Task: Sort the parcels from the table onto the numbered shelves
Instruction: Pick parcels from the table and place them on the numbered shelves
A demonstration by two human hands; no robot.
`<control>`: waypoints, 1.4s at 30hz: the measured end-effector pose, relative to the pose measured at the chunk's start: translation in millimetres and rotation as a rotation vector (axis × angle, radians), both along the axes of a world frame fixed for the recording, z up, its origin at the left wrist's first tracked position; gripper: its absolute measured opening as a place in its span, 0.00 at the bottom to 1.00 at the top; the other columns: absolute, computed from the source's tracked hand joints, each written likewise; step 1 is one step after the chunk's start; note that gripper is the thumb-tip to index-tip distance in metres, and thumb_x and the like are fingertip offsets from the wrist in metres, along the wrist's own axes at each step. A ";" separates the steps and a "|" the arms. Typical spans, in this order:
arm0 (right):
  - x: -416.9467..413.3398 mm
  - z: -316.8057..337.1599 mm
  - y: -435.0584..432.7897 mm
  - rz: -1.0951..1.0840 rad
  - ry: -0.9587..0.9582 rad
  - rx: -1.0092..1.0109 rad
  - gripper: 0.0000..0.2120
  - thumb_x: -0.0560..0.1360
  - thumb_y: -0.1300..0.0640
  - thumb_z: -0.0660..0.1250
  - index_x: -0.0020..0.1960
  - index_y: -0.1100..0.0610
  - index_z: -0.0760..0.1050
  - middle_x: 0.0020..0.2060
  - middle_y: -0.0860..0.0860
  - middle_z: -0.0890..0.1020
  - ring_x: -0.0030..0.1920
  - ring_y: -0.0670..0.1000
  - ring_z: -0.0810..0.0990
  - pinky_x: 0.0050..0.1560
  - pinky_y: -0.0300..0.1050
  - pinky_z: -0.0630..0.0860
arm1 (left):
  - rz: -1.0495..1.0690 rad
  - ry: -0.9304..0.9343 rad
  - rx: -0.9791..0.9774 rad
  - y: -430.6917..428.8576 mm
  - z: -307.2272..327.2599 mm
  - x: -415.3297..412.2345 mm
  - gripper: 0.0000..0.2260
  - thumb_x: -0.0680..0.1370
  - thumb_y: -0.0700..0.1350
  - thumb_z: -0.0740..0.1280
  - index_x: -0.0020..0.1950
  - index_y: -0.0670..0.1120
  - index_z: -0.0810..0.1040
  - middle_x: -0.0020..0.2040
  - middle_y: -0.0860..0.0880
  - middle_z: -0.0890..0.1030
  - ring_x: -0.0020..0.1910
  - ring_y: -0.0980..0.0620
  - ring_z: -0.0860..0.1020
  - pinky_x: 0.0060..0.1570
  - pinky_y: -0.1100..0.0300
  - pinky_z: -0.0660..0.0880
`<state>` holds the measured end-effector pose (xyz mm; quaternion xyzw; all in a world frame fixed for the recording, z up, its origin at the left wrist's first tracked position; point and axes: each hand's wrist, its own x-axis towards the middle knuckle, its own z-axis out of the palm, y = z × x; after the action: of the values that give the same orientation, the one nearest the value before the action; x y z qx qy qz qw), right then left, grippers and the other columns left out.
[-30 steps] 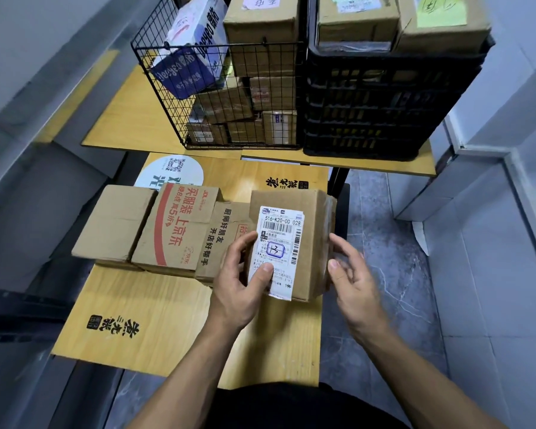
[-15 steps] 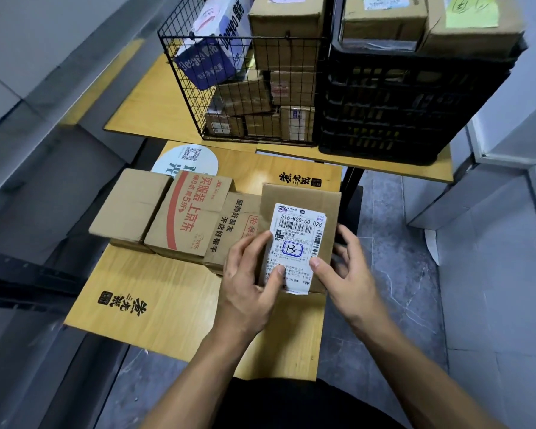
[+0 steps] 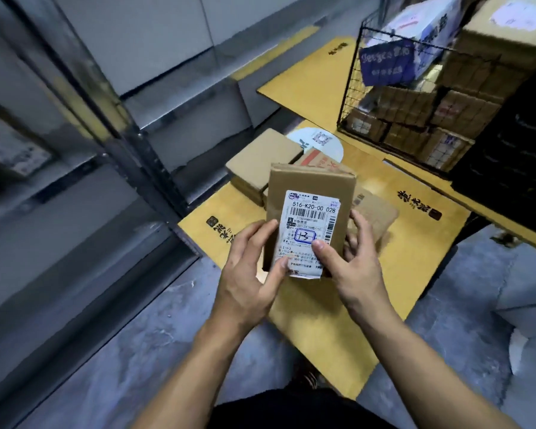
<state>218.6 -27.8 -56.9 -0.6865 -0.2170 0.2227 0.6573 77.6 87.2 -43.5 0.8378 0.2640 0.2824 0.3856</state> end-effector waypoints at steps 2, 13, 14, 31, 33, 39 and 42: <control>-18.2 3.4 24.2 0.071 -0.016 0.014 0.30 0.70 0.50 0.75 0.64 0.28 0.67 0.62 0.47 0.81 0.63 0.49 0.80 0.67 0.59 0.74 | 0.100 -0.020 -0.005 14.5 7.7 -30.5 0.22 0.77 0.49 0.66 0.71 0.51 0.70 0.67 0.51 0.72 0.67 0.58 0.70 0.65 0.64 0.68; -207.7 48.3 171.7 0.446 -0.121 0.136 0.30 0.72 0.52 0.74 0.68 0.35 0.66 0.60 0.46 0.81 0.61 0.47 0.80 0.64 0.59 0.77 | 0.561 0.555 0.500 123.5 57.8 -291.5 0.22 0.76 0.53 0.63 0.69 0.47 0.72 0.64 0.46 0.75 0.64 0.45 0.70 0.64 0.48 0.67; -224.6 53.9 183.1 0.479 -0.123 0.157 0.30 0.73 0.54 0.74 0.69 0.37 0.66 0.60 0.45 0.81 0.61 0.45 0.80 0.64 0.58 0.76 | 0.582 0.616 0.530 131.6 64.4 -312.7 0.21 0.76 0.52 0.64 0.68 0.48 0.72 0.64 0.46 0.75 0.63 0.44 0.70 0.64 0.47 0.67; -518.3 190.9 321.4 0.926 -0.146 0.468 0.30 0.76 0.58 0.72 0.73 0.45 0.62 0.60 0.45 0.80 0.58 0.43 0.81 0.62 0.54 0.79 | 1.133 0.788 0.524 160.4 188.5 -612.4 0.23 0.79 0.54 0.61 0.74 0.51 0.65 0.67 0.50 0.71 0.65 0.47 0.69 0.64 0.50 0.66; -537.1 199.4 338.0 0.933 -0.138 0.488 0.30 0.75 0.56 0.74 0.71 0.42 0.63 0.61 0.47 0.80 0.59 0.46 0.82 0.63 0.57 0.78 | 1.169 0.778 0.529 163.0 197.4 -629.6 0.23 0.79 0.54 0.61 0.74 0.52 0.65 0.68 0.50 0.71 0.65 0.47 0.69 0.64 0.50 0.66; -570.4 235.6 396.9 0.942 -0.142 0.557 0.31 0.74 0.51 0.74 0.71 0.39 0.64 0.61 0.47 0.81 0.60 0.48 0.82 0.59 0.58 0.80 | 1.187 0.748 0.578 201.9 225.3 -661.4 0.22 0.80 0.54 0.59 0.74 0.53 0.63 0.70 0.51 0.69 0.67 0.48 0.66 0.67 0.50 0.64; -576.7 263.8 436.9 0.894 -0.193 0.603 0.31 0.73 0.49 0.74 0.71 0.39 0.63 0.61 0.47 0.81 0.61 0.48 0.81 0.59 0.59 0.80 | 1.175 0.724 0.645 241.4 246.1 -665.2 0.23 0.80 0.55 0.59 0.75 0.52 0.62 0.70 0.51 0.68 0.68 0.49 0.66 0.67 0.51 0.63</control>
<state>-358.0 409.1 206.9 -0.3259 -0.6012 0.3443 0.6433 -587.6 328.6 202.6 0.6711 0.6809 0.2119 -0.2027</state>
